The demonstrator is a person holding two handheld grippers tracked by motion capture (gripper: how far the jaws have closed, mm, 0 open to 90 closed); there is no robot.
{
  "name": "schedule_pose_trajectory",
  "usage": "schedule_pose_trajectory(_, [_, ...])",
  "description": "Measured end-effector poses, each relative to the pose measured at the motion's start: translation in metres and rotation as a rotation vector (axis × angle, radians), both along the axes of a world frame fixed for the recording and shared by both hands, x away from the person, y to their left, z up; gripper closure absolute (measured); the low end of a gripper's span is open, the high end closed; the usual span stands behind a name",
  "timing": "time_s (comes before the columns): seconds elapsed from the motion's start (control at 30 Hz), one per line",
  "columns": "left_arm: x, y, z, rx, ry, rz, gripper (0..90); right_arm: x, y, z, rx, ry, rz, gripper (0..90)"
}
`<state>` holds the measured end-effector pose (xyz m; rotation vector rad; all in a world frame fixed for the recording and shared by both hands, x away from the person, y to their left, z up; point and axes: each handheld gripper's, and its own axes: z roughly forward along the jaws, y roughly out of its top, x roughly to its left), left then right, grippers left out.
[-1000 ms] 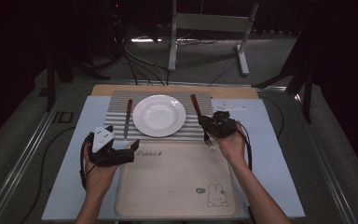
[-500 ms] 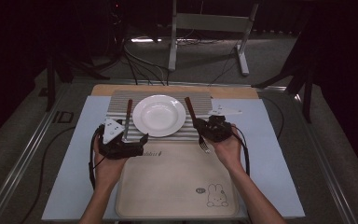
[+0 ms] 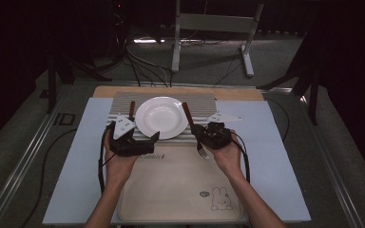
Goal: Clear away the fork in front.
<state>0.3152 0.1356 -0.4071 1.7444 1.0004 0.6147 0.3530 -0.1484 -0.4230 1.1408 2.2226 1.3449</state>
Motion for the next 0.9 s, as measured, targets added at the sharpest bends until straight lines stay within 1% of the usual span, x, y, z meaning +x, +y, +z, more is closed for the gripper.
schedule_pose_trajectory(0.17, [0.003,-0.005,0.0,-0.01,0.009,-0.007,4.3,-0.003,0.004,0.0,0.007,-0.003,0.01,77.9])
schedule_pose_trajectory(0.2, [0.006,-0.01,0.001,-0.028,0.016,-0.004,6.9,-0.006,0.008,-0.001,0.014,-0.008,0.019,77.9])
schedule_pose_trajectory(0.23, [0.006,-0.01,0.001,-0.028,0.016,-0.004,9.7,-0.007,0.009,-0.001,0.016,-0.01,0.024,77.9])
schedule_pose_trajectory(0.27, [0.007,-0.013,0.001,-0.037,0.019,0.0,9.7,-0.007,0.009,-0.001,0.016,-0.01,0.024,77.9])
schedule_pose_trajectory(0.3, [0.009,-0.015,0.002,-0.044,0.023,-0.006,14.6,-0.009,0.012,-0.001,0.02,-0.014,0.03,77.9])
schedule_pose_trajectory(0.33, [0.009,-0.017,0.002,-0.049,0.028,-0.011,14.6,-0.009,0.012,-0.001,0.02,-0.014,0.03,77.9])
schedule_pose_trajectory(0.37, [0.009,-0.017,0.002,-0.049,0.028,-0.011,16.9,-0.009,0.012,-0.001,0.02,-0.014,0.03,77.9])
schedule_pose_trajectory(0.4, [0.013,-0.025,0.002,-0.069,0.052,-0.031,20.9,-0.011,0.015,-0.001,0.025,-0.017,0.036,77.9])
schedule_pose_trajectory(0.43, [0.013,-0.025,0.002,-0.069,0.052,-0.031,23.8,-0.011,0.015,-0.001,0.025,-0.017,0.036,77.9])
schedule_pose_trajectory(0.53, [0.017,-0.03,0.001,-0.11,0.073,-0.058,31.7,-0.014,0.019,-0.002,0.031,-0.022,0.044,77.9])
schedule_pose_trajectory(0.57, [0.019,-0.034,0.001,-0.13,0.081,-0.068,34.0,-0.015,0.02,-0.002,0.032,-0.023,0.047,78.0])
schedule_pose_trajectory(0.6, [0.02,-0.036,0.0,-0.138,0.084,-0.078,35.3,-0.016,0.021,-0.002,0.033,-0.028,0.048,77.9])
schedule_pose_trajectory(0.7, [0.021,-0.041,0.0,-0.137,0.084,-0.081,35.9,-0.018,0.024,-0.002,0.036,-0.034,0.052,77.9])
schedule_pose_trajectory(0.77, [0.023,-0.046,0.0,-0.144,0.088,-0.085,36.2,-0.018,0.025,-0.002,0.039,-0.034,0.053,77.9])
schedule_pose_trajectory(0.83, [0.024,-0.053,0.0,-0.148,0.09,-0.077,39.0,-0.02,0.028,-0.002,0.047,-0.04,0.058,77.9])
schedule_pose_trajectory(0.9, [0.025,-0.054,0.0,-0.152,0.093,-0.078,43.8,-0.021,0.03,-0.001,0.054,-0.046,0.061,77.9])
